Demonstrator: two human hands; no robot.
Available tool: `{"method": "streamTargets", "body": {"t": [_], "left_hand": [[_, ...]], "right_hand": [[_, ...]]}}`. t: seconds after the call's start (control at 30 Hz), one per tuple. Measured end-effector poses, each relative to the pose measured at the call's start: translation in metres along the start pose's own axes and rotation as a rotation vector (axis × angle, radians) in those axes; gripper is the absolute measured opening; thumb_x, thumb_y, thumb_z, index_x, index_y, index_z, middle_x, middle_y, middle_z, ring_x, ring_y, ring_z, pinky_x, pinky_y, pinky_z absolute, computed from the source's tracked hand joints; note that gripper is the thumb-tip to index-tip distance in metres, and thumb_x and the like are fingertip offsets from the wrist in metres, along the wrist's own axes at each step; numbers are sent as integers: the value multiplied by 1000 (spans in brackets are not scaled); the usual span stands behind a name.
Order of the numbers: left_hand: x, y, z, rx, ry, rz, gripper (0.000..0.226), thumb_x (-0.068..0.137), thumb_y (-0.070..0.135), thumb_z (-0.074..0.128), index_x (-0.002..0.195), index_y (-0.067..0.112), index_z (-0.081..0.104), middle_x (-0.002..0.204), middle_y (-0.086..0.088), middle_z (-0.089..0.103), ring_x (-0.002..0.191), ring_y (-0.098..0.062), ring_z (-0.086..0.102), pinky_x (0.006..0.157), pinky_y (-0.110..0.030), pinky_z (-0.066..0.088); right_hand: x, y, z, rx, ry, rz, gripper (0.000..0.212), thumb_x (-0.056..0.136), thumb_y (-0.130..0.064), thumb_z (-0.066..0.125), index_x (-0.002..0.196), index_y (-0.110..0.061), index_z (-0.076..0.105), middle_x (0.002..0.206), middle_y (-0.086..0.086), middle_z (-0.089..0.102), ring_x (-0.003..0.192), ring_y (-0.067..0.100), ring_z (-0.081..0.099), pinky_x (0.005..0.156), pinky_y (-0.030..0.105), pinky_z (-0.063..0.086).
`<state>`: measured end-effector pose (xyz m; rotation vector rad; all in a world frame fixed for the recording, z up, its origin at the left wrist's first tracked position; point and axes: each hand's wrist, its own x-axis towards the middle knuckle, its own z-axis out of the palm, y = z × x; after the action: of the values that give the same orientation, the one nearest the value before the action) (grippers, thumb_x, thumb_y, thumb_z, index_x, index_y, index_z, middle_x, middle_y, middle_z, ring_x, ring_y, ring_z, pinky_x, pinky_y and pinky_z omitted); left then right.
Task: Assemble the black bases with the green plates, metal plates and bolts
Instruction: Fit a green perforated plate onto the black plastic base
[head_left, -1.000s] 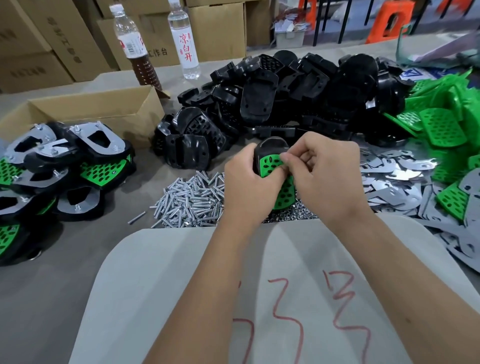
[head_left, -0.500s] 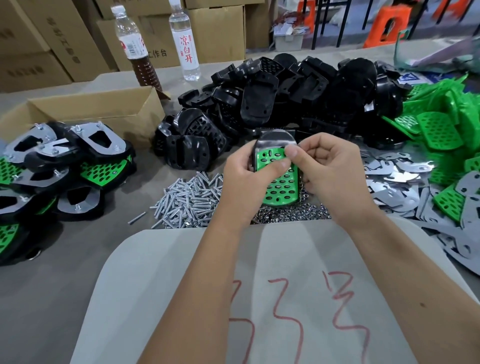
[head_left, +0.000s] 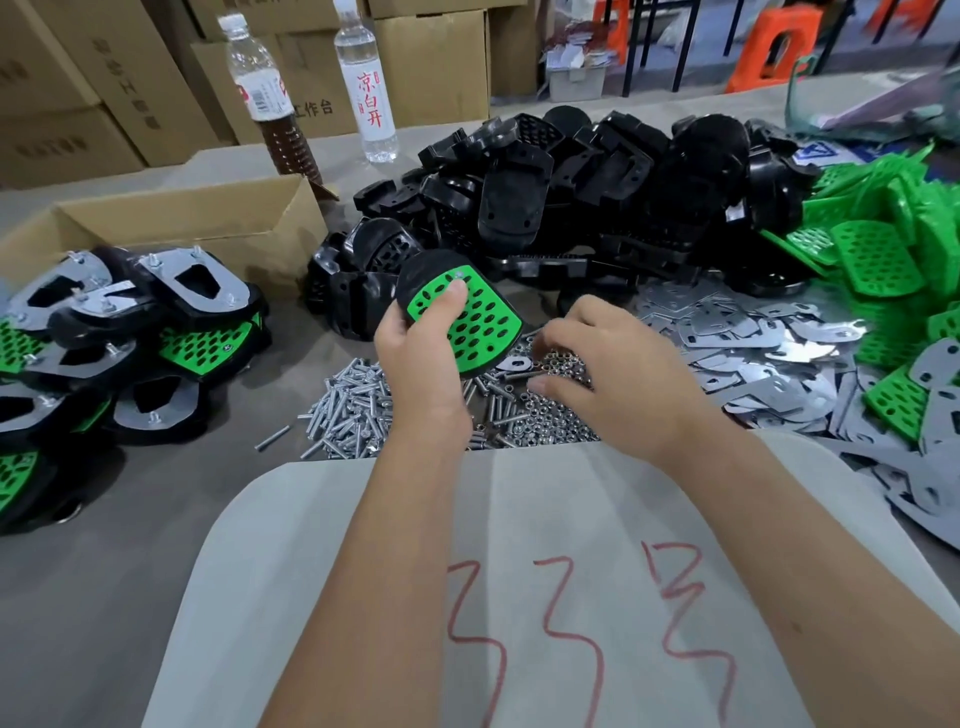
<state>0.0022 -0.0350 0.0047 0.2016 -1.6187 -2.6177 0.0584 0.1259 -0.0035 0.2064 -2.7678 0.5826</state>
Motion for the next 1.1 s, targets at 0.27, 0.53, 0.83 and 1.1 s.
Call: {"method": "streamTargets", "body": {"t": [0.27,0.53,0.83,1.1], "left_hand": [[0,0,0,-17,-23,2,15,92,9,67,91,22,74,86,0,75,81,-19,72,72,-40,60],[-6,3,3,-48,15,-41,28,80,15,68,108,13,73,124,-28,69,116,-52,66,100,-69,51],[-7,-1,6,141,-65,40,10,94,6,70,95,15,75,88,-1,77,82,-17,73,77,-41,63],[-20,-12,16,736,-212,519,26,85,20,84,110,21,77,110,5,71,102,-9,68,90,-31,57]], "right_hand": [[9,-16,7,-142,-76,-42,24,101,-38,63,110,-16,65,105,-7,40,113,22,45,82,39,48],[10,-27,7,-150,-137,-10,25,102,-34,57,122,-18,61,117,1,57,115,30,57,81,42,49],[6,-12,5,459,482,119,18,96,-4,67,111,-12,72,83,-9,67,77,6,62,78,31,52],[3,-20,-2,963,613,102,4,90,-4,78,91,-6,75,80,7,76,74,26,75,73,37,62]]}}
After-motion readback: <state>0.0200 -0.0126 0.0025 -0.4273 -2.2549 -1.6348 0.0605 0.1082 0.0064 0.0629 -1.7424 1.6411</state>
